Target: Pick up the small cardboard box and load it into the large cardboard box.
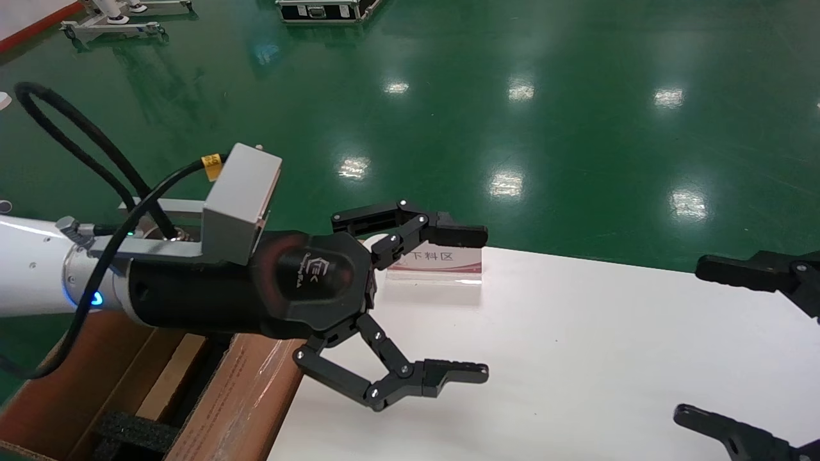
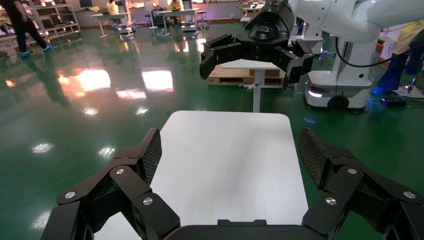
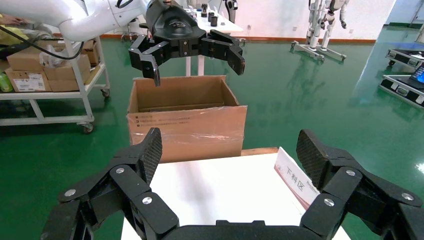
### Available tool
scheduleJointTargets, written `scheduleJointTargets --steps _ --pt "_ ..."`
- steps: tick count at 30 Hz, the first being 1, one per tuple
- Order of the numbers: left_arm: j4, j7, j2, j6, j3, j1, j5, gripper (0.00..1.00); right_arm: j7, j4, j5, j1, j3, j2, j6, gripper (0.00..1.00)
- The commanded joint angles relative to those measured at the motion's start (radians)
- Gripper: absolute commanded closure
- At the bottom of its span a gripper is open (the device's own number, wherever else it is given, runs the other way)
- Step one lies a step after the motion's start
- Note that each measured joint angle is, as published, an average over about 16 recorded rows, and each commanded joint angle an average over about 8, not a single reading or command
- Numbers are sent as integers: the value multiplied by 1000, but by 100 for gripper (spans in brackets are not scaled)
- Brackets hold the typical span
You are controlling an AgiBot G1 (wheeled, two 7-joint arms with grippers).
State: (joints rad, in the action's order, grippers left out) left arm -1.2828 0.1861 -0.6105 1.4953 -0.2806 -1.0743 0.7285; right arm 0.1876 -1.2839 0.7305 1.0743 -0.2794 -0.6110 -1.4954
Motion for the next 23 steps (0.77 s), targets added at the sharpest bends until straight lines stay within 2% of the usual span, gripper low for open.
scheduleJointTargets --steps 1,23 --pt "0 0 0 0 0 0 0 0 0 0 0 0 0 0 0 0" --pt "0 0 0 0 -1 -1 1 0 0 0 0 0 0 0 0 0"
